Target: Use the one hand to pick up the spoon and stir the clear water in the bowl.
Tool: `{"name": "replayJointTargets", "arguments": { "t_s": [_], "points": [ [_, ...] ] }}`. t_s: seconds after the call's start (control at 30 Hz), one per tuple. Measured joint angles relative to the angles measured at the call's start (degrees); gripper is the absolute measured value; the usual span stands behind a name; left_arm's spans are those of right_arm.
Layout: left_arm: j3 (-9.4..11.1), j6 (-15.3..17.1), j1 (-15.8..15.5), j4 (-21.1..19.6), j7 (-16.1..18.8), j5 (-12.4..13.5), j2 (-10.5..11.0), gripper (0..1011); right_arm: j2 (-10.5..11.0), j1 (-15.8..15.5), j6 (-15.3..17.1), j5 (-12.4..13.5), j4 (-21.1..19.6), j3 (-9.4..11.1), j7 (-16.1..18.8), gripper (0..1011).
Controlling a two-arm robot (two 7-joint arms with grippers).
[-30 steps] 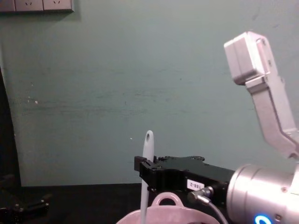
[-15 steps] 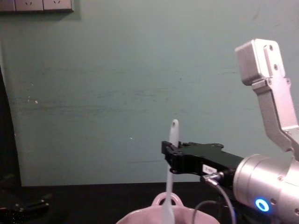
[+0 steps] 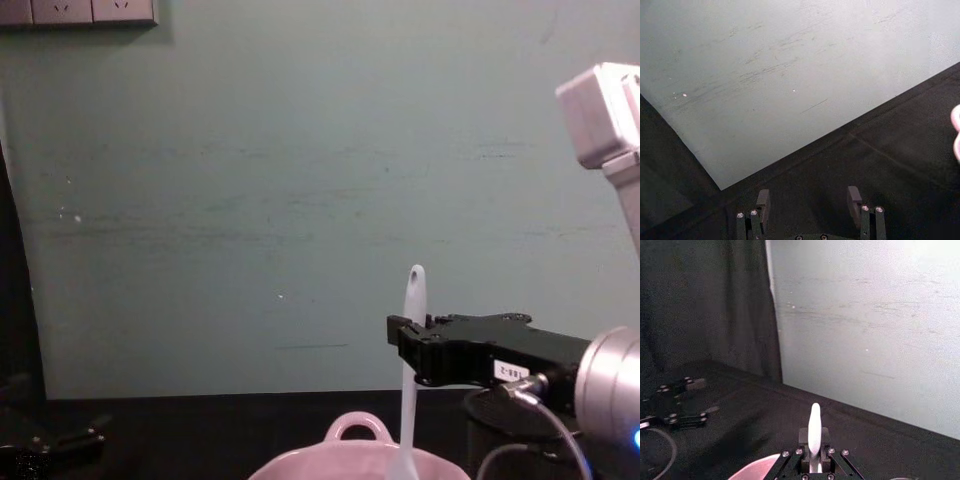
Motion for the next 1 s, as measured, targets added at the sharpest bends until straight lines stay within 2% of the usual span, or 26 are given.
{"name": "replayJointTargets", "arguments": {
  "t_s": [0.17,0.43,0.67,0.8,1.0],
  "points": [
    [0.0,0.0,0.0,0.0,0.0,0.0,0.0,1011,1.12,-1.86,1.81,1.55,-3.13,-0.44,1.71,114],
    [0.0,0.0,0.0,0.0,0.0,0.0,0.0,1011,1.3,-2.56,2.36,2.88,-4.27,-2.43,2.95,114],
    [0.0,0.0,0.0,0.0,0.0,0.0,0.0,1011,-0.11,-1.27,1.05,3.01,-2.65,-4.58,2.72,114],
    [0.0,0.0,0.0,0.0,0.0,0.0,0.0,1011,-1.28,-0.13,-0.45,2.29,-0.54,-5.31,1.75,114],
    [0.0,0.0,0.0,0.0,0.0,0.0,0.0,1011,-3.49,1.47,-4.12,-0.11,3.48,-5.74,-0.57,114]
  ]
}}
